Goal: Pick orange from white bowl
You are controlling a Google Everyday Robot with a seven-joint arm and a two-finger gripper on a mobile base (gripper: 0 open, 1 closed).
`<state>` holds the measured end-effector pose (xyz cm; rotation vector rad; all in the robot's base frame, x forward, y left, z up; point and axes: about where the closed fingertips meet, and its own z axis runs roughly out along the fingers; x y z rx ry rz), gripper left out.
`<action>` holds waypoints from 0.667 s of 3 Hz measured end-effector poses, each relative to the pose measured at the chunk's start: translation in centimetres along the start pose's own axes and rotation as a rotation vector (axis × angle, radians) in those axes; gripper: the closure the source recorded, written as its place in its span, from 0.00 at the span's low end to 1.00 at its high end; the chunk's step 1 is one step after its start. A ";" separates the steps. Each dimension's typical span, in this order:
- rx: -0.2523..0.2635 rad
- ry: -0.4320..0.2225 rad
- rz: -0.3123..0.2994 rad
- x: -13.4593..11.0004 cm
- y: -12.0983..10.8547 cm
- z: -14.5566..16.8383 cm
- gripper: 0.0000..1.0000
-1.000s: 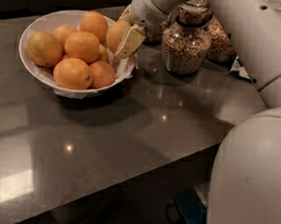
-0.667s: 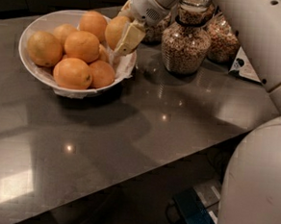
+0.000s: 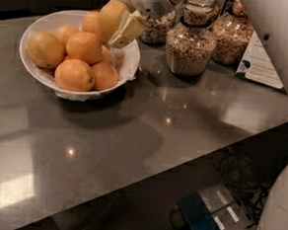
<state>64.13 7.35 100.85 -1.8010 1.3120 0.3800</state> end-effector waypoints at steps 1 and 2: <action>-0.009 -0.110 0.004 -0.8 0.7 0.7 1.00; -0.011 -0.118 0.003 -1.1 0.8 0.7 1.00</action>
Offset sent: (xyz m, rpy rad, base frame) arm -0.0062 0.0082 -0.0018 0.0748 0.0141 0.0426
